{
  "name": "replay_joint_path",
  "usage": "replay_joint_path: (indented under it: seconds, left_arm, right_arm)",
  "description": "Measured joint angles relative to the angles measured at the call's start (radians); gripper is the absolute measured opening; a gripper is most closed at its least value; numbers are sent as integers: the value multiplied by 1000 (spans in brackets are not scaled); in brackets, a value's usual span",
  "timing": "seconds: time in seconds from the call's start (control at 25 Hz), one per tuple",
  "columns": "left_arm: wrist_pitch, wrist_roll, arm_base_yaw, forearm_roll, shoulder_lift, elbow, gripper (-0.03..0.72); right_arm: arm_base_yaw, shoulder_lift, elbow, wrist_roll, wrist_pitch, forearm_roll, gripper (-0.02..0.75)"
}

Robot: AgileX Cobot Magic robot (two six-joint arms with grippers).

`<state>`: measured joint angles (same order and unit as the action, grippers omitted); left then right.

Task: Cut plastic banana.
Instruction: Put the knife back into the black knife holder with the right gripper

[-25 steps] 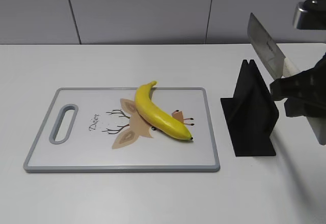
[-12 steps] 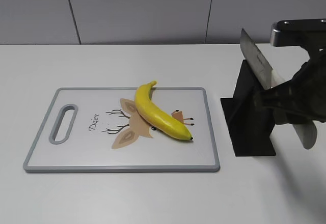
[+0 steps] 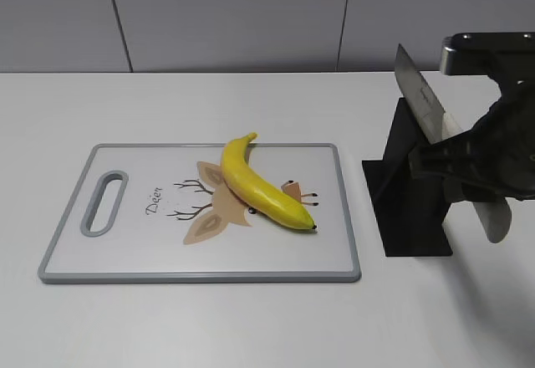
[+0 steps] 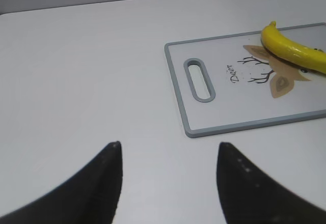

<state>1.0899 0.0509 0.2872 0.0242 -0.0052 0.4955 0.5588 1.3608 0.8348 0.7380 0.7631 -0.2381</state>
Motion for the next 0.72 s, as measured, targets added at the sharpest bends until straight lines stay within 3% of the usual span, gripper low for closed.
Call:
replay_joint_path:
  seconds: [0.72]
  left_arm:
    - [1, 2, 0, 0, 0, 0, 573]
  right_arm:
    - [22, -49, -1, 22, 19, -32, 178]
